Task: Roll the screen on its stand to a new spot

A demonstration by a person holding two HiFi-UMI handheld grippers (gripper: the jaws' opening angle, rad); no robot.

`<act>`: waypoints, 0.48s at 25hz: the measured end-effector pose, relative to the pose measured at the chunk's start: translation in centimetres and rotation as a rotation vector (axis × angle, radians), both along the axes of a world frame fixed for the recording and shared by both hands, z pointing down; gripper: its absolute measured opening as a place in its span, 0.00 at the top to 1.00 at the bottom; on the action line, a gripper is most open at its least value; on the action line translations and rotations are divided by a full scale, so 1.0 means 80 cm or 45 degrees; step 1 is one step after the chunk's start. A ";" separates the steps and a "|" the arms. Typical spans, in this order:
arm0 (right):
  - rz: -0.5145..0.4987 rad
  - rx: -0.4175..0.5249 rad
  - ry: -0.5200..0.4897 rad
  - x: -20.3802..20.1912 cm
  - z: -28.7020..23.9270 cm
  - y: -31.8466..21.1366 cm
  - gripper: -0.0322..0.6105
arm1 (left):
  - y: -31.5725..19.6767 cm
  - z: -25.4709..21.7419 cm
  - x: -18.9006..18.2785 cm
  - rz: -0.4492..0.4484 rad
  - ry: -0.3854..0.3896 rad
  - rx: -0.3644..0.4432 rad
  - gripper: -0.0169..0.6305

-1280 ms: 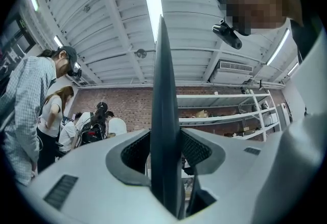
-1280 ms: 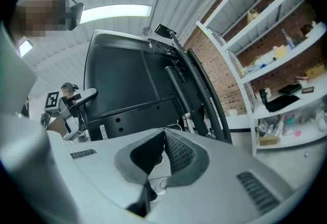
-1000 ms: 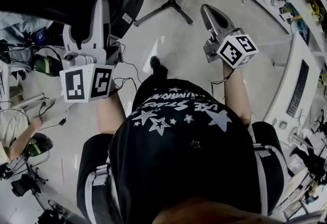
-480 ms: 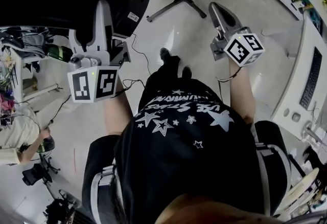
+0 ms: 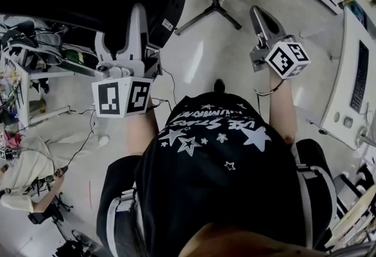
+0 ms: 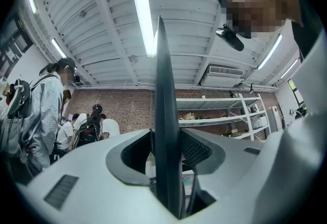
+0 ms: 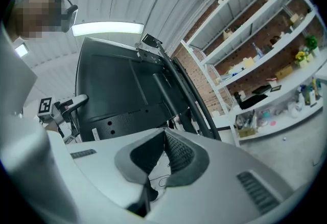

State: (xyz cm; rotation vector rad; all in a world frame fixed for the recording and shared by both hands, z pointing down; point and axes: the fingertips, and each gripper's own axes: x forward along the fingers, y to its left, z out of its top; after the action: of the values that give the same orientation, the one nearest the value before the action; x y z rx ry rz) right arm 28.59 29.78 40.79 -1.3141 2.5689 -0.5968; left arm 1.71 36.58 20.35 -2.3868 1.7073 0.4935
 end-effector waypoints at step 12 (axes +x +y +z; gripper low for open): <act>0.069 -0.037 0.039 -0.059 0.000 0.094 0.94 | 0.062 0.003 -0.001 0.178 0.012 0.015 0.66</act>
State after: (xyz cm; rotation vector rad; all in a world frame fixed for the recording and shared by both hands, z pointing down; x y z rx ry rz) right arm 23.90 37.27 40.79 -1.4079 2.5493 -0.6105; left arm 1.63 41.54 20.59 -2.5106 1.5436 0.5336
